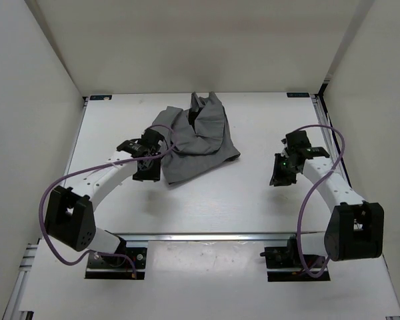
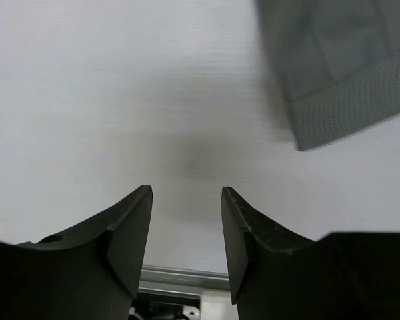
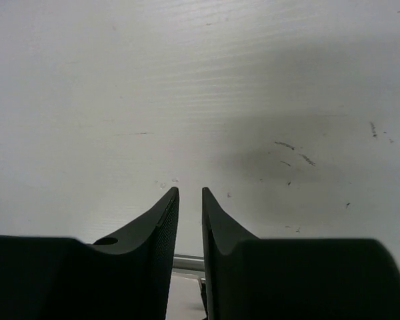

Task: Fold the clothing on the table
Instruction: Flatten the skirt out

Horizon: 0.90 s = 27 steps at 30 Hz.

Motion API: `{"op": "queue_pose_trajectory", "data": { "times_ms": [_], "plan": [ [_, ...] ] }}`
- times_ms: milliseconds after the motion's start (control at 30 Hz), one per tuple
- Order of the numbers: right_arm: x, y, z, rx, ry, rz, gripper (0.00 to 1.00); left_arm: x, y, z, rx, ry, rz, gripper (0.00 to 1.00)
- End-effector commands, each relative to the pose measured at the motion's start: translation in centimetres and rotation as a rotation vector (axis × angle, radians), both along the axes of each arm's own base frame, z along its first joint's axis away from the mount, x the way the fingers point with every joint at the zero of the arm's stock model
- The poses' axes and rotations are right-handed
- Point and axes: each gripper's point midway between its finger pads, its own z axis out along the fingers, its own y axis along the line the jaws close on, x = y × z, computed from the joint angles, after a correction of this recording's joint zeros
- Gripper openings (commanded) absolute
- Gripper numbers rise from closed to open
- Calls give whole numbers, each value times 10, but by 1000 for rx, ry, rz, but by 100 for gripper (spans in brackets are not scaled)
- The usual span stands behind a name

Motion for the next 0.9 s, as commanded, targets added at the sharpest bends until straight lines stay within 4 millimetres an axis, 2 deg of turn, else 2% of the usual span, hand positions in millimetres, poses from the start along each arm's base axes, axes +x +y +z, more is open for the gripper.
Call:
{"op": "queue_pose_trajectory", "data": {
  "times_ms": [0, 67, 267, 367, 533, 767, 867],
  "plan": [
    [5, 14, 2, 28, 1, 16, 25, 12, -39, 19, -209, -87, -95, 57],
    [6, 20, 4, 37, 3, 25, 25, 19, -57, 19, -331, -105, -97, 58],
    [2, 23, 0, 29, 32, 48, 24, 42, -71, 13, -422, -151, -34, 56],
    [-3, 22, -4, 24, 49, 44, 24, 46, -72, 5, -436, -167, 10, 53],
    [-7, 15, 1, 14, 47, 38, 24, 50, -71, -8, -422, -194, 72, 49],
    [-4, 6, 8, 7, 33, 20, 25, 51, -71, -24, -390, -190, 97, 50],
    [-4, 4, 8, -2, 38, 25, 24, 46, -65, -39, -345, -156, 108, 50]
  ]
}}
